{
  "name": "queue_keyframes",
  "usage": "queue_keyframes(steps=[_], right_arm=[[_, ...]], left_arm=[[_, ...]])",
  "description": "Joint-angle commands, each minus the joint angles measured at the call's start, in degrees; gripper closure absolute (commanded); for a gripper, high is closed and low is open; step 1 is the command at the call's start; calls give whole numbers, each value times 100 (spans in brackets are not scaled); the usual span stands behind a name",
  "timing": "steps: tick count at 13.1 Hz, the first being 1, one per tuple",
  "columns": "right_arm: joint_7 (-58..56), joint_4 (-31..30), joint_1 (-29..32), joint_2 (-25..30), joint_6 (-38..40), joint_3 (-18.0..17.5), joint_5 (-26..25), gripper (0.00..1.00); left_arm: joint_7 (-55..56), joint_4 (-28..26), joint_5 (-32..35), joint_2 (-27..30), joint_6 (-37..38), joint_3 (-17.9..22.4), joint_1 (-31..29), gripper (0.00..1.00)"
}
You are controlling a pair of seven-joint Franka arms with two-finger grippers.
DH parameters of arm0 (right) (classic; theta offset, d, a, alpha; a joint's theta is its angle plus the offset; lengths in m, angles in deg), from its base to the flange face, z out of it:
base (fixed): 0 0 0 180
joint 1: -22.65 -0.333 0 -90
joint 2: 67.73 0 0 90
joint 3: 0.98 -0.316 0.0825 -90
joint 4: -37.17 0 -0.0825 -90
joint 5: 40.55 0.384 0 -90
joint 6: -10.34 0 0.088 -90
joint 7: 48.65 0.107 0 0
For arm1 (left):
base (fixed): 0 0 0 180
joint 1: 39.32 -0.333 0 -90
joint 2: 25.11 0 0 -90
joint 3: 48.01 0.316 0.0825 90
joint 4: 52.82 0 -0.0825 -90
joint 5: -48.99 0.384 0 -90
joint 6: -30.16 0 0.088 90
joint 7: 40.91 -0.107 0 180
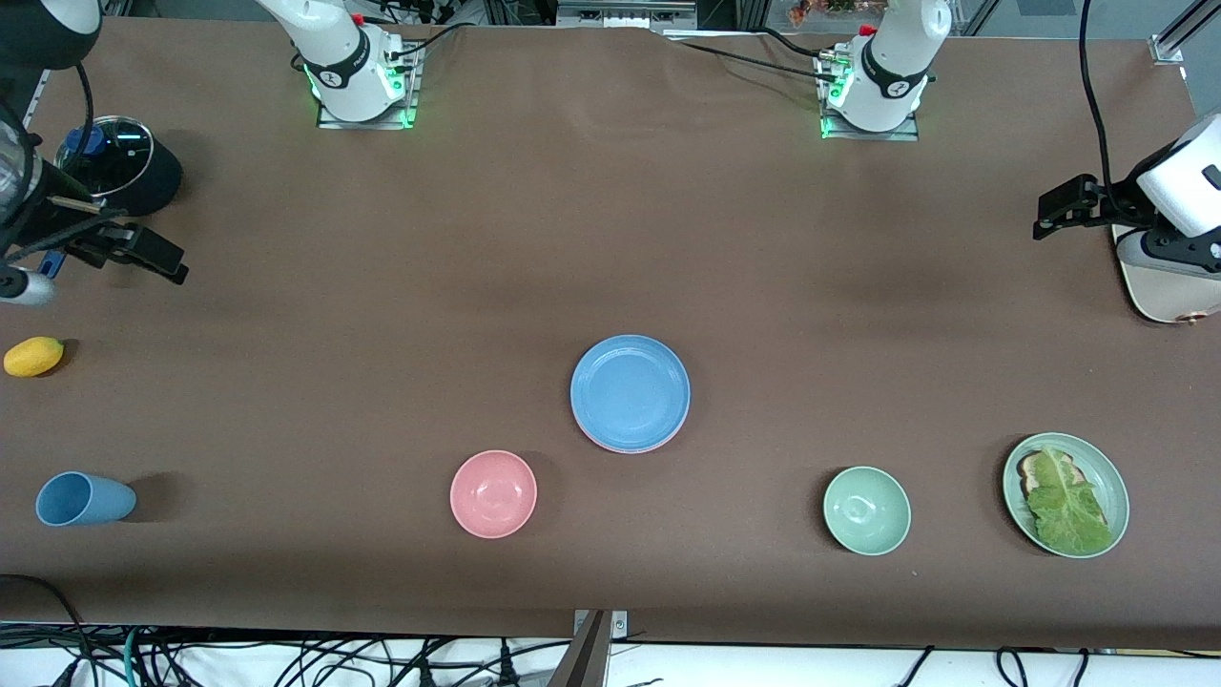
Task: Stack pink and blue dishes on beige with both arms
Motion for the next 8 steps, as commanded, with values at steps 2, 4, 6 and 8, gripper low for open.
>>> queue_keyframes(steps=[2,4,6,8], right_arm=[[-42,137,-94,-42,-10,-12,-87,0],[-77,137,-94,-33,-10,-29,-114,0],[-51,146,-112,-16,-1,-90,-44,0],[-59,190,-112,-24,16,-196,-44,0]], left_arm=[[-151,105,-34,-59,46,10,6,0],[-151,105,-34,-59,46,10,6,0],[-151,105,-34,-59,46,10,6,0],[-151,105,-34,-59,46,1,6,0]])
